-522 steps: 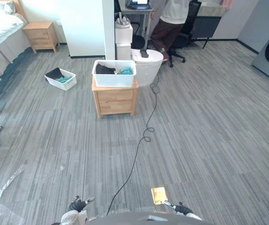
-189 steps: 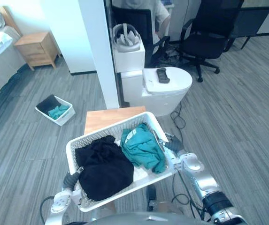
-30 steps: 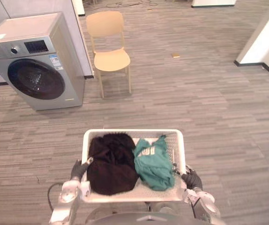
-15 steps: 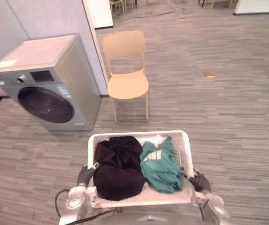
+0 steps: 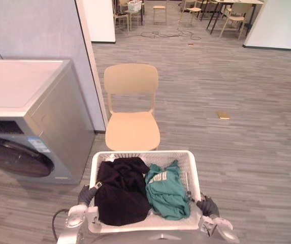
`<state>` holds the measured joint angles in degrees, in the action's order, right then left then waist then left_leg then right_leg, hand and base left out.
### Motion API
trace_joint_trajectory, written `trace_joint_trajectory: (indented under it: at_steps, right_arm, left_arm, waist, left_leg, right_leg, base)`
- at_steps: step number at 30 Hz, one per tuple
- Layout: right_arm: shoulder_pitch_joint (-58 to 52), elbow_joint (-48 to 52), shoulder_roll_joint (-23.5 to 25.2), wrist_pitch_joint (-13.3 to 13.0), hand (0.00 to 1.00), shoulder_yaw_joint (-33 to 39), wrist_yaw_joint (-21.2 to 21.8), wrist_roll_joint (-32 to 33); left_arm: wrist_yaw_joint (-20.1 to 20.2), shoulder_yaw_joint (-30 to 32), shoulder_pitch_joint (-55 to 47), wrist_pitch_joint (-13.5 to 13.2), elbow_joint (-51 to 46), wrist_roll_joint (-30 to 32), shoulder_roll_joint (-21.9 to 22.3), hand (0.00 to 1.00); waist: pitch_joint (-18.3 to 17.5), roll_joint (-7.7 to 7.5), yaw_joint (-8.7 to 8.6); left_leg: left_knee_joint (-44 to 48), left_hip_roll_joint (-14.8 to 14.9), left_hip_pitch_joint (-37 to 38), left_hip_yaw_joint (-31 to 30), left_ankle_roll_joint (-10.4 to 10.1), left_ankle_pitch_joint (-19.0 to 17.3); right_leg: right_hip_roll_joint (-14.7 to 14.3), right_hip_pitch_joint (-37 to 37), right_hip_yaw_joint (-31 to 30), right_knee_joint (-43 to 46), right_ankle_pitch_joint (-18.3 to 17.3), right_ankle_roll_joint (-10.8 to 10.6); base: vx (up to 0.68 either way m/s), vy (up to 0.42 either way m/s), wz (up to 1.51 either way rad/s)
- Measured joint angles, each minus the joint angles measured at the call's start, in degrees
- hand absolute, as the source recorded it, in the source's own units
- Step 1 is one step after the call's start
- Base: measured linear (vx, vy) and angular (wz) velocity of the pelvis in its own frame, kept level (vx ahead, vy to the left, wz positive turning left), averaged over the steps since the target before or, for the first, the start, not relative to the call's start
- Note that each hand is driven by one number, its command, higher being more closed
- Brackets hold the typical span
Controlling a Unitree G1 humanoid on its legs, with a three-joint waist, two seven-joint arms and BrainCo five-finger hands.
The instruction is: Pick up the laundry basket with both hands and put the clothes into the washing machine.
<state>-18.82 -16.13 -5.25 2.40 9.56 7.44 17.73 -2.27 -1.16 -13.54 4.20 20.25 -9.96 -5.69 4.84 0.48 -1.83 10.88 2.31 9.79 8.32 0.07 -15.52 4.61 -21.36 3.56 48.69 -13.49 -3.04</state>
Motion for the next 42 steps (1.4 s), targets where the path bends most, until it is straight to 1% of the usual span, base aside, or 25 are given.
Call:
trace_joint_trajectory:
  at_steps: [1, 2, 3, 4, 5, 6, 7, 8, 9, 10, 11, 12, 14, 15, 16, 17, 19, 20, 21, 22, 23, 25, 30, 36, 42]
  right_arm:
    - [-0.57, 0.71, 0.33, 0.19, 1.0, 0.05, -0.02, 0.02]
    - [-0.99, 1.2, 0.39, 0.3, 1.0, -0.05, -0.02, 0.07]
    - [-1.73, 1.64, -0.08, 0.36, 1.0, -0.2, -0.02, 0.1]
    - [-1.32, 1.62, -0.46, 0.68, 1.0, 0.31, -0.31, 0.02]
    - [-1.36, 1.62, -0.66, 0.71, 1.0, 0.7, -0.49, -0.05]
    - [-1.08, 1.81, -1.62, 0.72, 1.0, 1.35, -0.47, 0.04]
    - [-1.07, 1.9, -2.21, 0.73, 1.0, 1.37, -0.49, 0.07]
    - [-1.06, 1.92, -2.94, 0.84, 1.0, 1.54, -0.55, 0.4]
    - [-1.05, 1.95, -3.08, 0.9, 1.0, 1.55, -0.57, 0.4]
    - [-1.21, 2.18, -3.14, 0.94, 1.0, 1.38, -0.61, 0.71]
    - [-1.31, 3.15, -3.02, 0.96, 1.0, 1.14, -0.62, 0.96]
    - [-1.43, 4.06, -2.96, 0.97, 1.0, 1.06, -0.62, 1.0]
    - [-1.78, 6.39, -2.77, 0.57, 1.0, 1.01, -0.9, 1.3]
    - [-1.63, 6.42, -2.73, 0.5, 1.0, 0.94, -1.16, 1.8]
    - [-1.7, 6.39, -2.89, 0.26, 1.0, 0.7, -1.7, 2.21]
    - [-1.72, 6.39, -3.01, 0.2, 1.0, 0.58, -1.7, 2.23]
    - [-2.06, 6.39, -3.57, 0.08, 1.0, 0.29, -1.83, 2.25]
    - [-2.4, 6.02, -3.65, 0.14, 1.0, 0.22, -1.82, 2.22]
    - [-2.65, 5.88, -3.05, 0.35, 1.0, 0.15, -1.85, 2.16]
    - [-3.24, 5.9, -2.11, 0.55, 1.0, -0.18, -1.81, 2.11]
    - [-3.67, 5.95, -1.17, 0.66, 1.0, -0.85, -1.75, 2.09]
    - [-4.23, 5.95, -0.29, 0.96, 1.0, -1.73, -1.71, 2.06]
    - [-3.16, 5.96, 0.01, 1.35, 1.0, -3.0, -1.38, 2.03]
    - [1.37, 5.97, -2.01, 1.37, 1.0, -3.78, -1.3, 2.08]
    - [15.49, 1.78, -7.01, 1.32, 1.0, -4.16, -1.54, 2.2]
  left_arm:
    - [0.0, -0.01, 0.32, -0.01, -1.62, 0.08, -0.24, 1.0]
    - [0.04, -0.17, 0.29, -0.03, -2.41, 0.1, -0.59, 1.0]
    - [-0.01, -0.21, -0.01, -0.01, -2.6, 0.17, -0.52, 1.0]
    - [-0.07, -0.28, -0.42, 0.16, -2.65, 1.18, 1.13, 1.0]
    - [-0.2, -0.2, -0.35, 0.2, -2.68, 1.55, 1.9, 1.0]
    - [-0.29, -0.16, 0.01, 0.2, -2.74, 1.68, 3.25, 1.0]
    - [-0.26, -0.13, 0.07, 0.2, -2.81, 1.72, 3.86, 1.0]
    - [-0.22, -0.16, -0.27, 0.21, -2.84, 1.72, 4.82, 1.0]
    - [-0.21, -0.17, -0.45, 0.21, -2.85, 1.72, 4.96, 1.0]
    - [-0.22, -0.12, -1.03, 0.21, -2.91, 1.68, 4.95, 1.0]
    - [-0.21, -0.12, -1.05, 0.2, -3.24, 1.6, 4.55, 1.0]
    - [-0.2, -0.13, -1.05, 0.2, -3.6, 1.53, 4.38, 1.0]
    - [-0.23, -0.03, -0.58, 0.07, -4.92, 1.01, 4.17, 1.0]
    - [-0.25, 0.02, -0.57, 0.03, -4.96, 0.76, 4.16, 1.0]
    - [-0.36, -0.08, -0.68, -0.06, -4.98, 0.51, 4.25, 1.0]
    - [-0.46, -0.08, -0.68, -0.16, -4.98, 0.49, 4.26, 1.0]
    - [-0.8, -0.6, -0.91, -0.29, -4.65, 0.31, 4.38, 1.0]
    - [-0.85, -1.03, -1.62, -0.31, -4.43, 0.17, 4.27, 1.0]
    - [-0.9, -1.03, -1.8, -0.34, -3.78, 0.14, 3.92, 1.0]
    - [-1.01, -1.03, -2.09, -0.33, -3.4, 0.07, 3.08, 1.0]
    - [-1.01, -0.88, -2.47, -0.35, -3.44, 0.02, 1.94, 1.0]
    - [-1.01, -0.32, -3.32, -0.35, -3.44, -0.12, 0.5, 1.0]
    - [-1.1, 0.36, -3.59, -0.88, -4.11, -1.42, -0.78, 1.0]
    - [-1.26, 1.04, 0.25, -0.92, -4.5, -2.38, -1.62, 1.0]
    - [-2.6, 0.91, 11.38, -0.92, -3.15, -2.47, -3.55, 1.0]
  waist:
    - [-0.05, -0.09, 0.01]
    - [-0.12, -0.5, 0.2]
    - [-0.79, -0.13, 0.03]
    - [-1.77, 1.52, -0.13]
    - [-1.64, 2.27, -0.57]
    - [-0.83, 3.92, -1.15]
    - [-0.34, 4.53, -1.0]
    - [0.05, 5.43, -0.29]
    - [0.25, 5.69, 0.01]
    - [0.58, 5.91, 0.3]
    - [0.8, 5.23, 0.8]
    - [0.66, 4.84, 1.03]
    - [1.31, 3.51, 1.53]
    - [1.39, 3.12, 1.65]
    - [1.26, 2.81, 1.87]
    - [1.26, 2.78, 1.87]
    - [1.01, 3.2, 1.48]
    - [0.56, 3.71, 1.43]
    - [-0.01, 3.44, 1.1]
    - [-0.11, 1.95, 0.68]
    - [0.02, 0.31, 0.64]
    - [0.01, -0.87, 0.98]
    - [2.57, -0.4, 1.88]
    - [7.06, -0.94, 1.99]
    - [12.11, -0.09, 1.73]
  left_leg:
    - [0.13, 0.86, 2.36, -0.65, -1.7, -2.53]
    - [-0.01, 0.82, 3.76, -0.9, -2.17, -3.75]
    - [0.05, 1.59, 6.5, -1.65, -2.53, -5.91]
    - [3.34, 3.05, 6.65, -1.69, -2.56, -5.6]
    - [7.46, 3.89, 4.98, -2.01, -2.47, -5.37]
    - [21.9, 6.3, -0.49, -2.58, -4.31, -2.76]
    - [28.38, 7.45, -3.45, -2.99, -5.58, 0.03]
    - [41.13, 9.43, -8.39, -4.12, -7.32, 5.81]
    - [45.24, 10.26, -9.75, -3.98, -7.66, 7.06]
    - [54.47, 12.73, -13.8, -3.42, -6.74, 8.13]
    - [56.51, 13.8, -16.82, -2.16, -5.57, 7.44]
    - [55.81, 14.64, -17.98, -0.79, -5.18, 7.2]
    - [44.66, 18.4, -21.11, 4.36, -3.36, 6.03]
    - [39.86, 18.5, -20.86, 4.88, -3.36, 6.02]
    - [24.81, 17.84, -18.76, 5.47, -4.01, 6.83]
    - [19.22, 17.16, -18.07, 5.45, -3.96, 7.74]
    - [4.07, 13.75, -16.38, 4.39, -3.89, 17.84]
    - [1.23, 12.86, -16.23, 5.57, -5.33, 21.5]
    - [0.19, 12.35, -15.02, 5.68, -6.71, 20.53]
    - [-1.95, 10.66, -13.85, 6.48, -7.13, 19.59]
    - [-3.58, 9.41, -13.43, 7.62, -7.15, 19.53]
    - [-5.44, 8.47, -13.19, 8.93, -6.93, 19.39]
    - [-5.98, 7.97, -14.86, 10.69, -5.93, 18.77]
    - [-4.73, 6.84, -21.28, 9.41, -5.25, 19.09]
    - [-8.54, 5.83, -27.02, 6.83, -4.2, 24.38]
  right_leg:
    - [0.59, 0.27, 1.88, -14.44, 2.74, -1.24]
    - [1.18, 0.47, 2.29, -20.54, 4.73, -1.23]
    - [0.95, 0.71, 1.87, -20.77, 12.17, 0.94]
    - [-0.03, 0.25, 2.59, -16.47, 7.84, 2.73]
    - [0.04, 0.47, 3.52, -15.25, 6.23, 2.81]
    - [-0.4, 2.25, 5.21, -13.83, 3.34, 4.15]
    - [-0.93, 3.54, 5.24, -13.77, 2.31, 4.66]
    - [-1.63, 6.54, 5.96, -14.22, 0.63, 5.85]
    - [-2.13, 8.04, 6.01, -14.79, 0.23, 6.19]
    - [-3.46, 13.24, 6.96, -17.89, -0.36, 7.07]
    - [-3.64, 16.76, 7.09, -21.06, -0.41, 7.13]
    - [-3.63, 18.02, 6.98, -22.81, -0.37, 7.07]
    - [-3.11, 21.34, 5.85, -26.49, -0.19, 6.46]
    - [-2.75, 21.76, 5.32, -26.74, -0.28, 6.03]
    - [-2.02, 22.13, 4.07, -27.09, -0.41, 4.77]
    - [-1.71, 22.05, 3.36, -27.01, -0.82, 4.07]
    - [-0.61, 20.93, 1.12, -25.5, -2.42, 1.35]
    - [-0.57, 20.58, -0.35, -24.99, -3.4, -0.2]
    - [-0.06, 20.55, -0.87, -24.98, -3.7, -0.72]
    - [1.5, 20.48, -1.5, -25.41, -3.73, -1.06]
    - [2.7, 20.29, -2.04, -26.63, -2.89, -2.03]
    - [3.28, 20.12, -3.2, -29.56, -0.5, -2.76]
    - [3.61, 18.53, -4.62, -33.25, 5.06, -3.5]
    - [4.39, 14.2, -4.44, -35.35, 5.46, -4.19]
    - [4.33, 7.1, -2.94, -33.17, 5.93, -5.65]
  base:
    - [0.55, -0.297, 0.43]
    - [0.59, -0.323, 0.42]
    - [0.78, -0.381, 0.21]
    - [0.64, -0.305, 0.2]
    - [0.75, -0.361, 0.29]
    - [0.48, -0.253, 0.3]
    - [0.6, -0.282, 0.2]
    - [0.48, -0.187, -0.04]
    - [0.65, -0.24, -0.11]
    - [0.5, -0.18, -0.07]
    - [0.54, -0.194, -0.04]
    - [0.39, -0.12, -0.09]
    - [0.39, -0.087, -0.19]
    - [0.39, 0.009, -0.38]
    - [0.25, 0.032, -0.41]
    - [0.3, 0.097, -0.5]
    - [0.3, 0.231, -0.46]
    - [0.31, 0.311, -0.35]
    - [0.3, 0.328, -0.22]
    - [0.22, 0.266, -0.06]
    - [0.19, 0.245, -0.1]
    - [0.11, 0.204, -0.21]
    - [0.01, 0.138, -0.19]
    - [-0.13, 0.048, 0.05]
    - [-0.2, 0.041, 0.18]
